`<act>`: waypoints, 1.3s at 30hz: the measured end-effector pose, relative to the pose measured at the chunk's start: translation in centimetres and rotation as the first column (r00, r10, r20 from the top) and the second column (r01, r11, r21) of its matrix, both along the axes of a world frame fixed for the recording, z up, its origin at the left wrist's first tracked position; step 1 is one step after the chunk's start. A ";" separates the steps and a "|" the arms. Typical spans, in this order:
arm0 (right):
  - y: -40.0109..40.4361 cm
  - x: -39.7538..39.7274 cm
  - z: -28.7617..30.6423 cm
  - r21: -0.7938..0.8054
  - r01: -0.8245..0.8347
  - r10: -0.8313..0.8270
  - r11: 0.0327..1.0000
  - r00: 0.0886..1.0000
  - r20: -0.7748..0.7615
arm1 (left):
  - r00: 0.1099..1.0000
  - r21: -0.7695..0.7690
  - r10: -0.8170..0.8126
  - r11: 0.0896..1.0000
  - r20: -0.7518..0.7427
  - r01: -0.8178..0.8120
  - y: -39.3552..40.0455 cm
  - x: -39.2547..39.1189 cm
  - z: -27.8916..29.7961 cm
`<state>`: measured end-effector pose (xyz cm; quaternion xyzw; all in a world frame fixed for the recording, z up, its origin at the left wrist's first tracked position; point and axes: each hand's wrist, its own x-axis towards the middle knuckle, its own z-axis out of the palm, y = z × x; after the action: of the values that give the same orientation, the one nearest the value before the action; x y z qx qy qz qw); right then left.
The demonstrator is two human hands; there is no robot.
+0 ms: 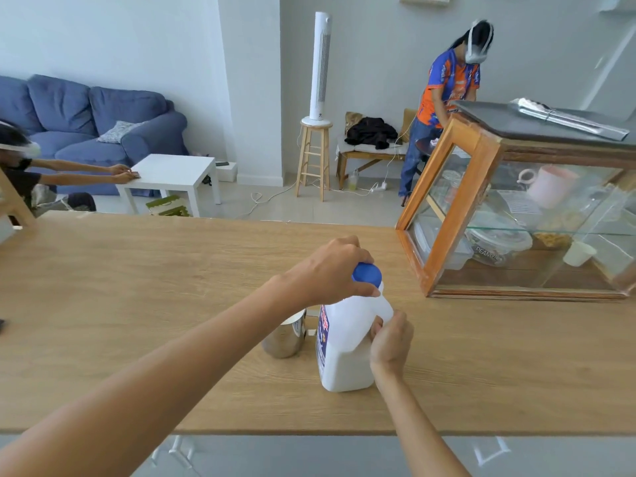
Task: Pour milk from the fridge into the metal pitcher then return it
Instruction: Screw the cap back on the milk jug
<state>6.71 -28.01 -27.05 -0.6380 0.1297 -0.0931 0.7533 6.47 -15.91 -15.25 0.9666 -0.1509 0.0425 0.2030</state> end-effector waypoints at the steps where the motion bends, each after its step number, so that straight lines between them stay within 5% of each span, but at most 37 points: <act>1: 0.0 0.1 -0.1 0.001 -0.004 0.004 1.000 1.000 0.001 | 1.000 0.007 -0.009 1.000 -0.001 0.009 0.1 0.0 0.2; 10: -0.1 0.1 0.0 -0.025 -0.009 0.010 1.000 0.999 0.037 | 0.980 0.092 -0.088 0.990 -0.179 0.106 0.8 1.1 1.8; 18: 0.0 0.2 0.0 -0.039 -0.001 0.001 0.999 1.000 0.024 | 0.999 0.237 0.038 0.971 0.029 -0.043 -0.3 1.2 1.1; 30: 0.0 0.1 -0.3 -0.047 -0.011 0.013 0.999 0.999 0.053 | 0.965 0.293 -0.216 0.922 -0.151 0.253 0.2 1.6 2.8; 35: 0.0 0.2 0.1 -0.060 -0.006 0.007 0.998 1.000 0.028 | 0.970 0.158 -0.117 0.976 -0.211 0.152 0.8 1.5 2.9; 39: 0.0 0.1 0.2 -0.062 0.000 0.001 0.998 1.000 0.017 | 0.996 0.214 -0.014 0.976 -0.085 0.032 0.4 1.4 2.6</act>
<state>6.79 -28.05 -26.90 -0.6601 0.1201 -0.1022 0.7344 7.85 -15.51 -12.68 0.9819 -0.1573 -0.0166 0.1038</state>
